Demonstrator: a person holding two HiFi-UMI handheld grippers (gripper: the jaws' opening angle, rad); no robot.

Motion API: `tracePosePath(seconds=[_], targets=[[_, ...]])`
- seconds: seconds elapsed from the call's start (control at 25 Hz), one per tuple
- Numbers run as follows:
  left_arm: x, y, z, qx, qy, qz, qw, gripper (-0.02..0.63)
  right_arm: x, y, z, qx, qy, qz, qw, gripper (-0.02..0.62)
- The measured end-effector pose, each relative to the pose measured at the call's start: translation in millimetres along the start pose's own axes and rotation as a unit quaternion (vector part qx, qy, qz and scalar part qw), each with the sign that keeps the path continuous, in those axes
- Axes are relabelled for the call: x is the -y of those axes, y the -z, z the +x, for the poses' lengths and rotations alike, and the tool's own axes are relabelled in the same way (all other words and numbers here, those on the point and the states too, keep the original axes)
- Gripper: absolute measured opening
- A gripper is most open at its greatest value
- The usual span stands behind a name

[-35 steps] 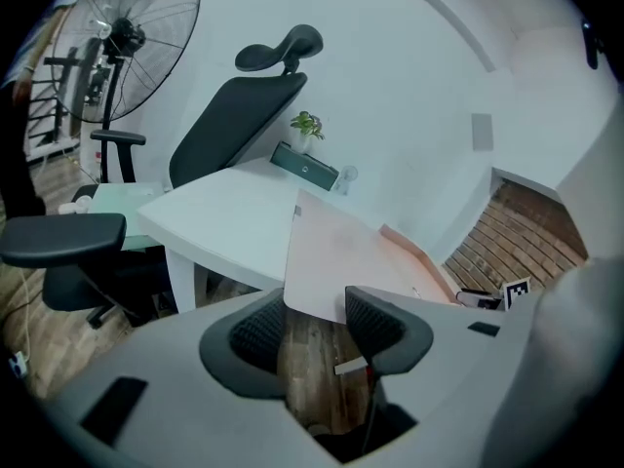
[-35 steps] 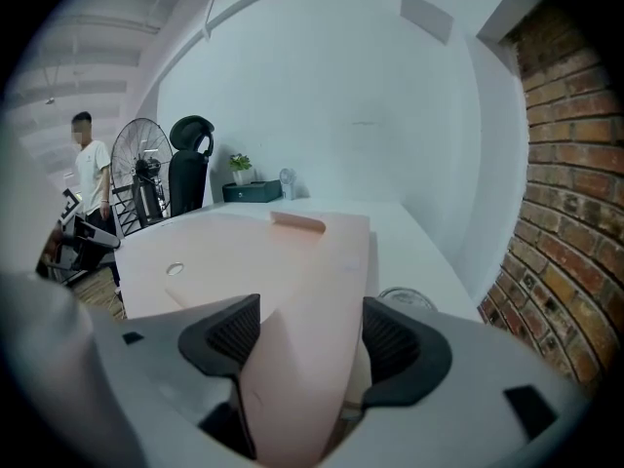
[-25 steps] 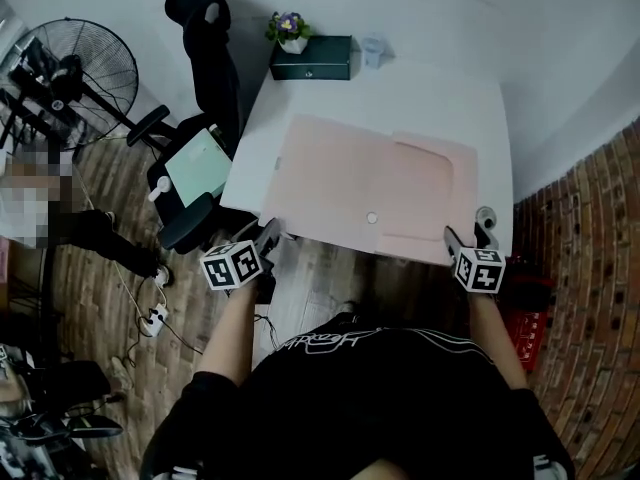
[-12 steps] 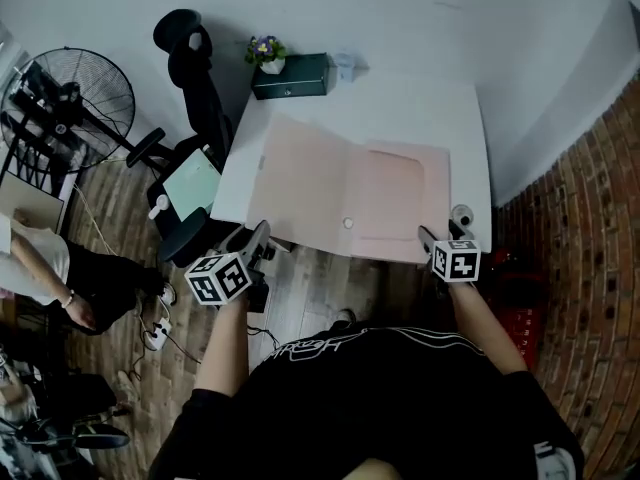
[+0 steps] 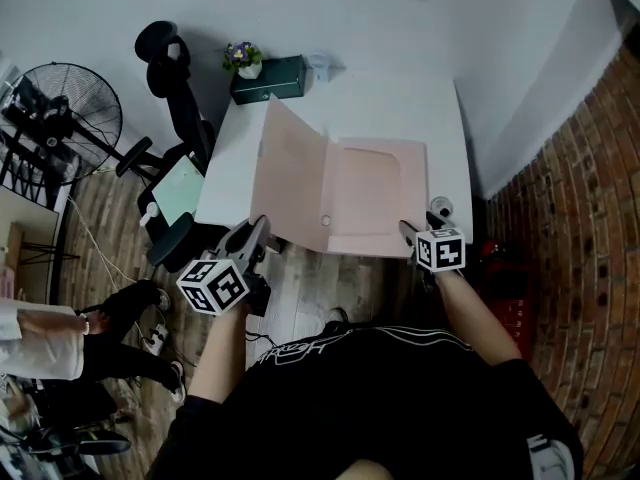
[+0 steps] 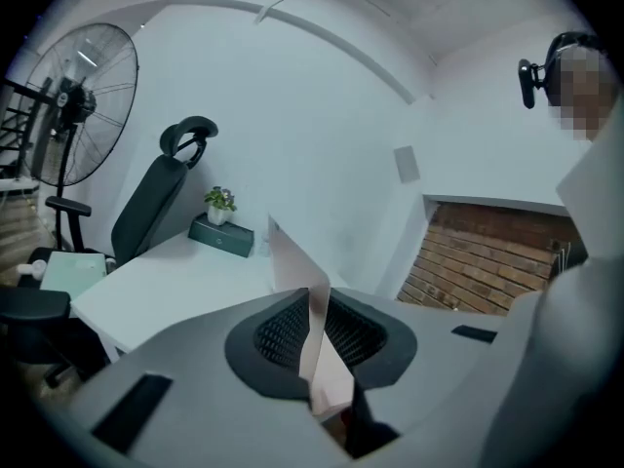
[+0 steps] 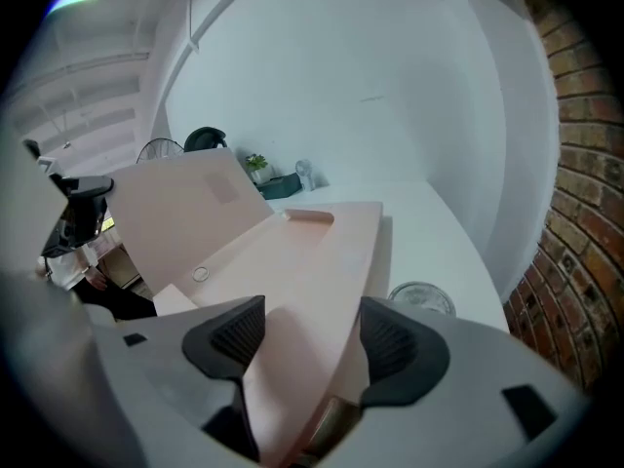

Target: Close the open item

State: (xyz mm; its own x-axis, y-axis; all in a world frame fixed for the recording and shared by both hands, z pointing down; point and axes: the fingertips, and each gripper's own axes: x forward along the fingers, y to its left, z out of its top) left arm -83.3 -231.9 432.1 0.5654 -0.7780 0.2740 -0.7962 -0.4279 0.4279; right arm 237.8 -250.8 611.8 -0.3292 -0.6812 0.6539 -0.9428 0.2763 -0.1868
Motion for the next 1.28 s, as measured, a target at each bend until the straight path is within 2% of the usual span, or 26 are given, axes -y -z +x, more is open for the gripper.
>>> tracePosePath(seconds=[0.16,0.6,0.8,1.08,1.16,1.28], targets=[[28,1,7,-0.004,0.025,0.012,0.9996,0.067,-2,1,-1,-0.003,-0.024,-0.012,1.0,0.293],[106,15,43,-0.03,0.067,0.048,0.9962,0.067,-1,-3,-9,0.017,-0.093,0.013,0.995,0.278],[139,33,62,-0.05,0.078,0.082,0.9923,0.067,1,-3,-22,0.029,-0.105,0.005,0.994,0.256],[170,62,85,-0.07,0.093,0.101,0.988,0.067,20,-4,-46,0.044,-0.104,-0.004,0.994,0.251],[177,71,90,-0.081,0.094,0.113,0.9858,0.067,26,-5,-56,0.054,-0.097,-0.008,0.994,0.189],[186,84,98,-0.091,0.093,0.135,0.9823,0.067,34,-11,-72,0.082,-0.087,-0.017,0.993,0.14]])
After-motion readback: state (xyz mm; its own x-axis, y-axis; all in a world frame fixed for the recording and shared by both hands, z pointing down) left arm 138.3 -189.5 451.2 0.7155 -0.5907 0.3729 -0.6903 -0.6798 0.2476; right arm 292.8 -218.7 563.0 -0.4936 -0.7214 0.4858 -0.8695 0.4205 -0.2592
